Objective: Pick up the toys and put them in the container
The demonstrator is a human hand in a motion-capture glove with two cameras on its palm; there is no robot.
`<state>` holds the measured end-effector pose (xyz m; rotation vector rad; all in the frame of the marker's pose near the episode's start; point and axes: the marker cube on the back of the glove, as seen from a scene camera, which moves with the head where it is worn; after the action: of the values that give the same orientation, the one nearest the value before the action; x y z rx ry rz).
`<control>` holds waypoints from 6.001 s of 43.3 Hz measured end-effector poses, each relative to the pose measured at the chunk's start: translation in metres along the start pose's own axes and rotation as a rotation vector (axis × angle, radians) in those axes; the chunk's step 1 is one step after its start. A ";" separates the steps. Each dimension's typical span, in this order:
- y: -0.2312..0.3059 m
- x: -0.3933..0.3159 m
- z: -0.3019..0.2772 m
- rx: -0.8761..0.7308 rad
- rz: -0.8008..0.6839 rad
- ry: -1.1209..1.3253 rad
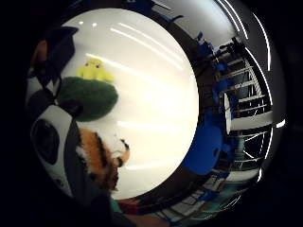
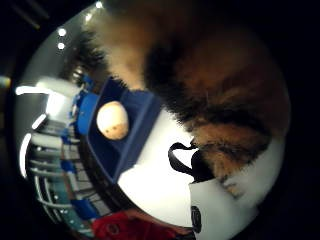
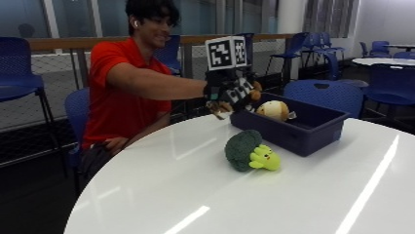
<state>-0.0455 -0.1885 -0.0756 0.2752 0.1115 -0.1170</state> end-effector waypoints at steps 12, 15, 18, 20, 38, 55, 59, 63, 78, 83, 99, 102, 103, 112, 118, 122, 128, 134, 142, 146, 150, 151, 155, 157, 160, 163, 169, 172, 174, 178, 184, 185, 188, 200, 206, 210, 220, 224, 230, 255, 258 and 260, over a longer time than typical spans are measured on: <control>-0.055 -0.098 -0.030 0.054 -0.108 -0.024; -0.066 -0.120 -0.033 0.041 -0.097 -0.046; -0.072 -0.145 -0.036 0.034 -0.142 -0.067; -0.073 -0.161 -0.038 0.035 -0.229 -0.062; -0.077 -0.229 -0.036 0.036 -0.258 -0.106; -0.055 -0.182 -0.030 -0.255 -0.200 0.017; -0.047 -0.160 -0.025 -0.274 -0.336 -0.015; -0.042 -0.147 -0.022 -0.273 -0.375 -0.021; -0.032 -0.152 -0.047 -0.123 -0.424 -0.090; -0.032 -0.145 -0.047 -0.113 -0.386 -0.062; -0.036 -0.086 -0.018 -0.146 -0.141 -0.034; -0.035 -0.069 -0.008 -0.150 -0.121 -0.029; -0.035 -0.063 -0.005 -0.152 -0.109 -0.029; -0.034 -0.017 0.019 -0.187 -0.012 -0.036; -0.030 0.003 0.040 -0.225 0.043 -0.021; -0.027 0.009 0.053 -0.245 0.060 -0.017; -0.025 0.018 0.073 -0.287 0.086 -0.013; -0.025 0.019 0.090 -0.317 0.096 -0.018; -0.025 0.019 0.111 -0.367 0.110 -0.045; -0.025 0.019 0.119 -0.387 0.114 -0.040; -0.025 0.019 0.126 -0.413 0.109 -0.028; -0.024 0.018 0.127 -0.419 0.108 -0.026; -0.023 0.019 0.134 -0.447 0.107 -0.023; -0.022 0.019 0.137 -0.452 0.108 -0.027; -0.020 0.019 0.140 -0.449 0.109 -0.031; -0.019 0.019 0.144 -0.449 0.107 -0.031; -0.017 0.020 0.146 -0.436 0.102 -0.014; -0.018 0.022 0.145 -0.435 0.094 -0.002; -0.018 0.021 0.145 -0.435 0.090 0.007; -0.019 0.019 0.145 -0.427 0.092 0.020; -0.019 0.017 0.144 -0.402 0.091 0.042; -0.019 0.015 0.143 -0.396 0.092 0.048; -0.018 0.011 0.143 -0.368 0.093 0.072; -0.014 0.013 0.144 -0.159 0.107 0.069; -0.012 0.012 0.141 -0.106 0.102 0.080; -0.011 0.013 0.136 -0.138 0.079 0.099; -0.006 0.015 0.108 -0.142 0.085 0.092; -0.009 0.014 0.084 -0.121 0.095 0.099; -0.018 0.009 0.043 -0.084 0.107 0.088; -0.072 -0.127 -0.072 0.046 -0.045 0.026; -0.077 -0.152 -0.071 0.058 -0.095 0.040; -0.079 -0.167 -0.070 0.058 -0.108 0.035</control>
<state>-0.2271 -0.2283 -0.1430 0.3295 0.1576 -0.2225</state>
